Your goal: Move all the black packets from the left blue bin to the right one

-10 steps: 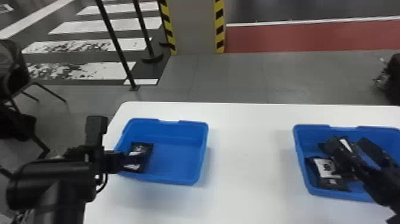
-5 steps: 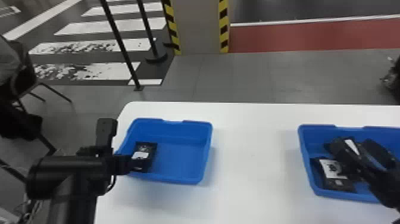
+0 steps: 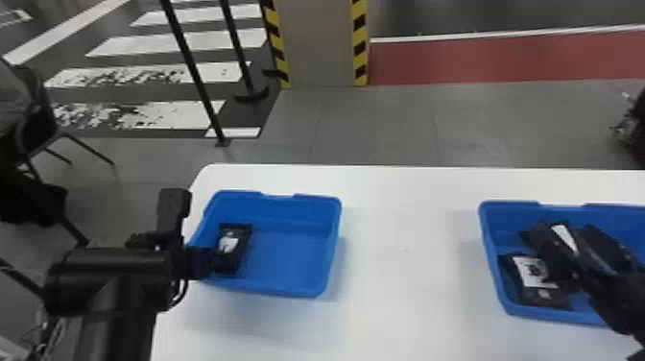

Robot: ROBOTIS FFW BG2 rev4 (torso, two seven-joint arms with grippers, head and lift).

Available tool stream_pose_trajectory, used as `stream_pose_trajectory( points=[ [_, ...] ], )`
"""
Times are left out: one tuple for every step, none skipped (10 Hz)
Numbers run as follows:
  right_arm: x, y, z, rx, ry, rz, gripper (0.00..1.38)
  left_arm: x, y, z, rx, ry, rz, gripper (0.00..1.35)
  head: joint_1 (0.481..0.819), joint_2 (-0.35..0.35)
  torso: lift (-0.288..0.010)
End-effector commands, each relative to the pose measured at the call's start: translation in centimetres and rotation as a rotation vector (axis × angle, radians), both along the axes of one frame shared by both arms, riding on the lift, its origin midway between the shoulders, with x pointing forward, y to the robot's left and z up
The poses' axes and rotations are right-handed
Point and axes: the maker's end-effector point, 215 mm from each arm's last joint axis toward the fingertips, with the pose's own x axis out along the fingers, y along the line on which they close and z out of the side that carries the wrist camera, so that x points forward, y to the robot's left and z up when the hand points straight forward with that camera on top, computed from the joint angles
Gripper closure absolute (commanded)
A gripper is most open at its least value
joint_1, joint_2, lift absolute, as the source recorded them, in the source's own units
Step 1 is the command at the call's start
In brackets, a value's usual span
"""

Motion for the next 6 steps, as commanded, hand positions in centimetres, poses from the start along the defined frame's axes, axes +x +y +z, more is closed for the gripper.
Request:
stream_pose_trajectory(
  points=[
    [0.0, 0.0, -0.2, 0.005, 0.005, -0.001, 0.16, 0.7, -0.4, 0.6, 0.008, -0.027, -0.026, 1.21, 0.695, 0.191, -0.11],
    [0.0, 0.0, -0.2, 0.005, 0.005, -0.001, 0.16, 1.2, -0.9, 1.0, 0.003, -0.05, -0.051, 1.21, 0.695, 0.189, -0.11],
    [0.0, 0.0, -0.1, 0.006, 0.002, 0.001, 0.16, 1.5, -1.5, 1.2, -0.006, -0.073, -0.076, 1.21, 0.695, 0.182, -0.11],
    [0.0, 0.1, 0.3, 0.004, -0.007, 0.005, 0.16, 1.9, -2.7, 1.9, -0.03, -0.116, -0.127, 1.21, 0.695, 0.175, -0.11],
    [0.1, 0.7, 0.6, 0.013, -0.012, 0.017, 0.16, 1.7, -4.5, 3.0, -0.05, -0.166, -0.192, 1.21, 0.695, 0.163, -0.11],
    [0.0, 1.2, 0.8, 0.022, -0.011, 0.031, 0.16, 1.7, -6.4, 5.0, -0.063, -0.236, -0.246, 1.21, 0.695, 0.156, -0.11]
  ],
)
